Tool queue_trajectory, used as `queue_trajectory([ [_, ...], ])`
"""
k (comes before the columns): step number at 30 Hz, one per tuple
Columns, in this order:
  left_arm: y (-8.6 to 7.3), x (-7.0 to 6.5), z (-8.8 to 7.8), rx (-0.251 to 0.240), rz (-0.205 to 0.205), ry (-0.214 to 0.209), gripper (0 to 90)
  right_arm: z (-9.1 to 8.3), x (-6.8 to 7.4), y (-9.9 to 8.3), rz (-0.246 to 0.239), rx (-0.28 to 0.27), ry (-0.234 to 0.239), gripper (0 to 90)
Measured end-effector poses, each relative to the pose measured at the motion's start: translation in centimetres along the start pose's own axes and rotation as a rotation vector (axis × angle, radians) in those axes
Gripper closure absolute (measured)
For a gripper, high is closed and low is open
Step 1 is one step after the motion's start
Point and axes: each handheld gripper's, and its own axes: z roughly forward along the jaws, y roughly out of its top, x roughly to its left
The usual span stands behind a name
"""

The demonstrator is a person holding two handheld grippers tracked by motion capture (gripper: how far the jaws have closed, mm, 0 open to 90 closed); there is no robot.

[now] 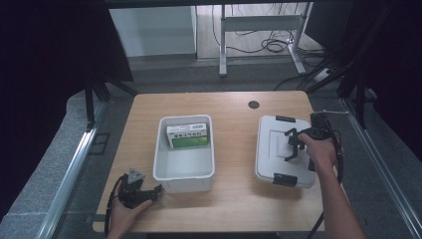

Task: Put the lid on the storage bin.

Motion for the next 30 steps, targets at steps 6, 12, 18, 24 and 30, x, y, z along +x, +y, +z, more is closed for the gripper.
queue_trajectory([
  [6, 0.0, 0.0, 0.0, 0.001, 0.0, 0.0, 12.9, -0.7, 0.6, -0.3, -0.014, -0.004, 0.011, 84.6],
  [12, 0.0, 0.0, 0.0, 0.001, 0.0, 0.001, 12.9, -1.0, 1.2, -0.7, -0.025, -0.006, 0.023, 84.5],
  [18, 0.0, 0.0, 0.0, 0.001, 0.0, 0.001, 12.9, -1.2, 2.1, -0.9, -0.046, -0.002, 0.039, 84.5],
  [24, 0.0, 0.0, 0.0, 0.001, 0.0, 0.001, 12.9, -1.3, 2.8, -1.1, -0.069, -0.006, 0.056, 84.5],
  [30, 0.0, 0.0, 0.0, 0.001, 0.0, 0.001, 12.9, -1.5, 3.4, -1.4, -0.079, -0.002, 0.07, 84.5],
])
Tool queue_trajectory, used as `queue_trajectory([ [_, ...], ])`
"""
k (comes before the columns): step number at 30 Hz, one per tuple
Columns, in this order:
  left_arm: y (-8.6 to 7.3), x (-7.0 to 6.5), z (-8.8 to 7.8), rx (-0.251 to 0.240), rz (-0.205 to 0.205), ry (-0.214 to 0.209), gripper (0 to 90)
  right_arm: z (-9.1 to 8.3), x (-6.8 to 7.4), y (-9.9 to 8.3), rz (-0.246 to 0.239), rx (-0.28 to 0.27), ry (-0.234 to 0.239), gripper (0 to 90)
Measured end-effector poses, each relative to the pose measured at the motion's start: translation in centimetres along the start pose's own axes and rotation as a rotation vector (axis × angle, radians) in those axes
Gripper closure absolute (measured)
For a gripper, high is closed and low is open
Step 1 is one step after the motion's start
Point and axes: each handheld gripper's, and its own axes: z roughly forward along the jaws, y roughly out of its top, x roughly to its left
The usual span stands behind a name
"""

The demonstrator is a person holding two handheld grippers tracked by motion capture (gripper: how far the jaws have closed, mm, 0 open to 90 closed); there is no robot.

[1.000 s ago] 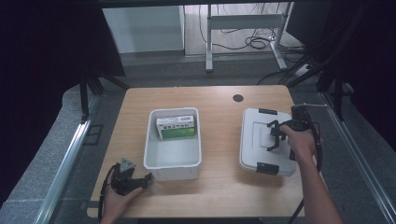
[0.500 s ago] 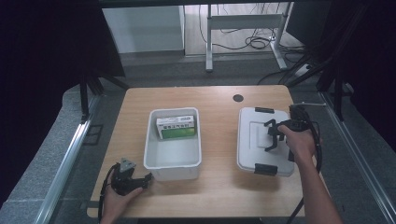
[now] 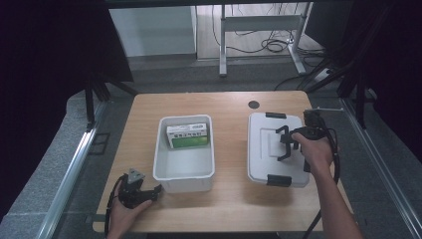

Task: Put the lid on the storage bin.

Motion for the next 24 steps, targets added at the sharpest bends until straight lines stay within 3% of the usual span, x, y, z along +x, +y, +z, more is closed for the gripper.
queue_trajectory([
  [10, 0.0, 0.0, 0.0, 0.0, 0.0, 0.0, 12.9, -0.1, 1.7, -0.3, -0.055, 0.01, 0.024, 84.5],
  [24, 0.0, 0.0, 0.0, 0.0, 0.003, 0.001, 12.9, -0.1, 4.3, -0.5, -0.091, 0.026, 0.048, 84.4],
])
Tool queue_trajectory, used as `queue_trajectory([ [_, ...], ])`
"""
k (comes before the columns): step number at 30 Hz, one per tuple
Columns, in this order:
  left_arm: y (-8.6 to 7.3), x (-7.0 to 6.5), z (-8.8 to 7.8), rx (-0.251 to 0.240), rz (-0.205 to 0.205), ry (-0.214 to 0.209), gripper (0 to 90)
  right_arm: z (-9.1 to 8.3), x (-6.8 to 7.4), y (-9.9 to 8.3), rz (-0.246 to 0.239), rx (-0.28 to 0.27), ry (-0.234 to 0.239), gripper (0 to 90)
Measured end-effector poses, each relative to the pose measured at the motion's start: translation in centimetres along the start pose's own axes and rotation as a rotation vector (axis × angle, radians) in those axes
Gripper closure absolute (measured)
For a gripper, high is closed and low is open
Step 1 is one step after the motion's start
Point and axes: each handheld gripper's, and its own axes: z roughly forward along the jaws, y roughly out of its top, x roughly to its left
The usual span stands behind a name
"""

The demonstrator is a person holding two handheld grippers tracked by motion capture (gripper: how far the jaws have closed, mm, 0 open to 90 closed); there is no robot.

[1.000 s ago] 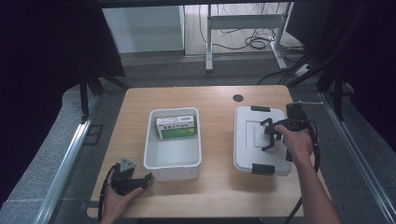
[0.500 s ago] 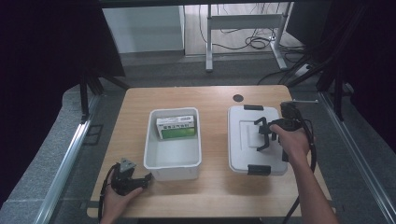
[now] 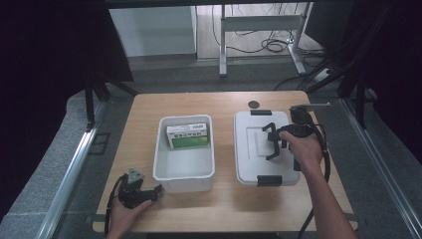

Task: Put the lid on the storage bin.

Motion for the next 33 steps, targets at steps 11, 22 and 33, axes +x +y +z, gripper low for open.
queue_trajectory([
  [11, 0.0, 0.0, 0.0, 0.0, -0.001, 0.0, 12.9, 0.3, 1.0, 0.0, -0.014, -0.004, 0.007, 84.5],
  [22, 0.0, 0.0, 0.0, 0.0, 0.0, 0.0, 12.9, 0.7, 1.8, 0.0, -0.007, 0.007, 0.028, 84.5],
  [33, 0.0, 0.0, 0.0, 0.0, 0.0, -0.001, 12.9, 1.3, 3.4, 0.0, -0.029, 0.026, 0.05, 84.5],
])
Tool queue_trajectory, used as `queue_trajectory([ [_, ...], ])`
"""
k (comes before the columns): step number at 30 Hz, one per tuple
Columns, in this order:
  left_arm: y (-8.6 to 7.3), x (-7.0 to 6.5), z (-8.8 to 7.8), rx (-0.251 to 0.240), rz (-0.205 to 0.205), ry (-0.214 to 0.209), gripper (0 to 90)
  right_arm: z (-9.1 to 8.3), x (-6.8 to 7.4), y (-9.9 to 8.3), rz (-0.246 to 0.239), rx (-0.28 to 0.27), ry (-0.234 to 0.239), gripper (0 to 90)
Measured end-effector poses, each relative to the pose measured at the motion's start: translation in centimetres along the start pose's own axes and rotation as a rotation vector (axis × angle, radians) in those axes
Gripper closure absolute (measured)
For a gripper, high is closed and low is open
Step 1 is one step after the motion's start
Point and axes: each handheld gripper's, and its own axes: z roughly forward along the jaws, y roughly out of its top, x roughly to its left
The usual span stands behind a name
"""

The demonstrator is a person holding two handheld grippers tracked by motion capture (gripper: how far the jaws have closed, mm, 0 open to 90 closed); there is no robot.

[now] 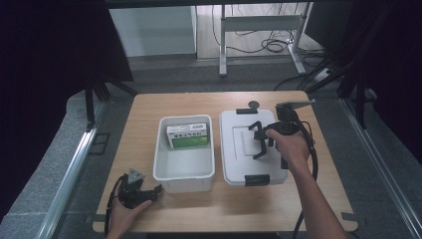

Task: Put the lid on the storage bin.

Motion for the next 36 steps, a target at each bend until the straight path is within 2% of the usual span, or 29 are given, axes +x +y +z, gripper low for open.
queue_trajectory([
  [18, 0.0, 0.0, 0.0, 0.001, 0.0, -0.001, 12.9, 0.5, 3.2, 0.2, -0.036, 0.013, 0.04, 84.5],
  [36, 0.0, 0.0, 0.0, 0.001, 0.001, -0.001, 12.9, 1.2, 5.9, 0.4, -0.047, 0.028, 0.061, 84.5],
])
